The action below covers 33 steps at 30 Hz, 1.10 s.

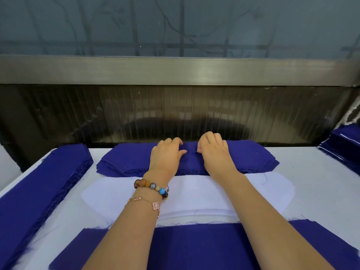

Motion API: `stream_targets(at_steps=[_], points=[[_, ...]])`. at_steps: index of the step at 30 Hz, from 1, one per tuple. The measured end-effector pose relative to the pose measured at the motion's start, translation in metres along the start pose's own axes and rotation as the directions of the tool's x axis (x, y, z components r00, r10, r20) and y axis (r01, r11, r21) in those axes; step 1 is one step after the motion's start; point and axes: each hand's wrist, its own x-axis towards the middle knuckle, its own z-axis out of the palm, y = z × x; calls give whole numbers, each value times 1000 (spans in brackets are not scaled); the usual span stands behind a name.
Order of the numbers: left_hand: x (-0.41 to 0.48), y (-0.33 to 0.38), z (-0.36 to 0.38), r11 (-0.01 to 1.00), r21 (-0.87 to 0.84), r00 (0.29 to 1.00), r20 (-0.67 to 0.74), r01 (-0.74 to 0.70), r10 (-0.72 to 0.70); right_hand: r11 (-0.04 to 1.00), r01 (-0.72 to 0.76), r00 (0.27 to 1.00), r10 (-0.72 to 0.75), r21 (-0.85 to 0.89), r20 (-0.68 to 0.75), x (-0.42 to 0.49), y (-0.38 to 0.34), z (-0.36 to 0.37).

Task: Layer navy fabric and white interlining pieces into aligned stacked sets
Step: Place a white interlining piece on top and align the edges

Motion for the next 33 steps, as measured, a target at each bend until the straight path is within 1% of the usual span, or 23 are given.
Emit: stream_targets(at_steps=[3, 7, 9, 12, 13, 15, 17, 18, 21, 25, 26, 28, 31, 33], points=[[-1, -2, -1, 999, -4, 999, -40, -34, 34, 999, 15, 1000, -15, 28, 13, 0, 1, 1], [-2, 0, -3, 999, 18, 996, -79, -43, 44, 996, 33, 999, -36, 78, 38, 0, 4, 2], [-4, 1, -6, 998, 49, 995, -88, -44, 49, 991, 27, 999, -33, 131, 43, 0, 5, 4], [-6, 3, -13, 983, 126, 982, -122, -131, 146, 969, -16, 999, 4, 247, 48, 1, 4, 4], [-6, 2, -17, 978, 114, 974, -120, -176, 190, 963, -20, 998, 4, 269, 60, 2, 4, 4], [-7, 1, -26, 971, 25, 966, -96, -240, 241, 954, -13, 997, -8, 300, 71, 2, 3, 2], [-7, -2, -33, 966, -60, 967, -43, -253, 250, 952, -15, 998, -5, 306, 64, 2, 2, 0], [-7, -5, -36, 965, -81, 968, -18, -249, 249, 960, -13, 998, -4, 281, 60, 2, 2, 0], [-4, -12, -44, 978, -63, 979, 31, -198, 200, 985, 11, 999, -17, 172, 34, 3, 4, -2], [-2, -27, -54, 996, 41, 997, 43, -73, 71, 996, -4, 1000, 1, 94, 26, 5, 12, -8], [-2, -32, -56, 998, 65, 998, 49, -28, 25, 998, -17, 999, 14, 62, 49, 7, 16, -11], [-2, -42, -62, 994, 77, 993, 77, 79, -85, 999, -38, 990, 34, 24, 136, 8, 28, -17], [-2, -56, -70, 973, 69, 967, 115, 221, -228, 993, -115, 950, 107, 10, 292, 9, 50, -25], [-4, -63, -73, 960, 87, 955, 109, 266, -275, 984, -177, 931, 175, -21, 320, 7, 63, -30]])
